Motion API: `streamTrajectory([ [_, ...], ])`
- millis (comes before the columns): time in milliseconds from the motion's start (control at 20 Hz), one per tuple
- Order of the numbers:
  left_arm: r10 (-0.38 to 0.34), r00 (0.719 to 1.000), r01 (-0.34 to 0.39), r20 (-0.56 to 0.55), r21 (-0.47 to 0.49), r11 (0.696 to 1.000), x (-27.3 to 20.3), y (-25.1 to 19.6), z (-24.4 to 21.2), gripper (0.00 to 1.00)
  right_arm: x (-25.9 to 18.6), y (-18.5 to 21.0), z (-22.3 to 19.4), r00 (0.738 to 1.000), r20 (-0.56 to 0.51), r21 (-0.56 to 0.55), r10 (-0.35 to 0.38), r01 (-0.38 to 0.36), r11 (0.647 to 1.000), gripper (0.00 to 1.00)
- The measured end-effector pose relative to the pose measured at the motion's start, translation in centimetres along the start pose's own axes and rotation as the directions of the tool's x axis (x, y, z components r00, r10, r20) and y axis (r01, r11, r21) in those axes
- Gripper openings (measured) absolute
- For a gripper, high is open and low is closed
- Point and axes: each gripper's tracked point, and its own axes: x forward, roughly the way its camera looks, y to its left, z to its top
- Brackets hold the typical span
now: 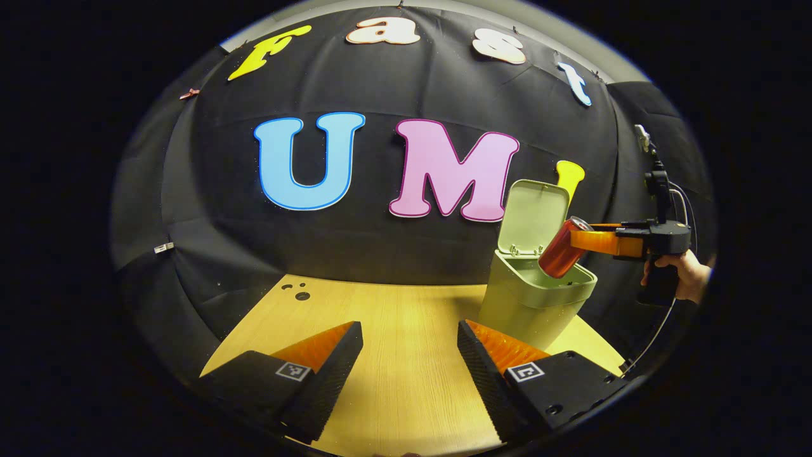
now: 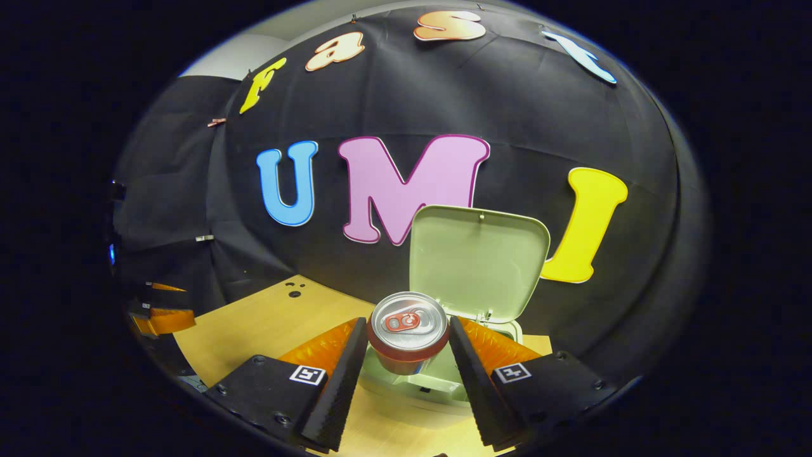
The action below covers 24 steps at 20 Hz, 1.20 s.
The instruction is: Press the lid of the desktop garbage bin to open it, pick up the crumpled paper on the desktop and throw it into the bin, then pick up the pop can on the desktop and drop it into the bin, and finally close the garbage bin lid.
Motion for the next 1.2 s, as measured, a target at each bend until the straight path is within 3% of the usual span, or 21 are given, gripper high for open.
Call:
streamTrajectory([
  [750, 0.014, 1.000, -0.014, -0.009, -0.011, 1.000, -0.2, 0.2, -0.4, 0.96, 5.1, -1.4, -8.1, 0.977, -0.213, 0.016, -0.026, 0.030, 0.999, 0.81],
  [1200, 0.009, 1.000, -0.009, -0.017, 0.001, 1.000, 0.0, 0.1, -0.6, 0.96, 5.1, -1.9, -9.0, 0.972, -0.232, 0.037, -0.042, 0.052, 0.998, 0.83],
])
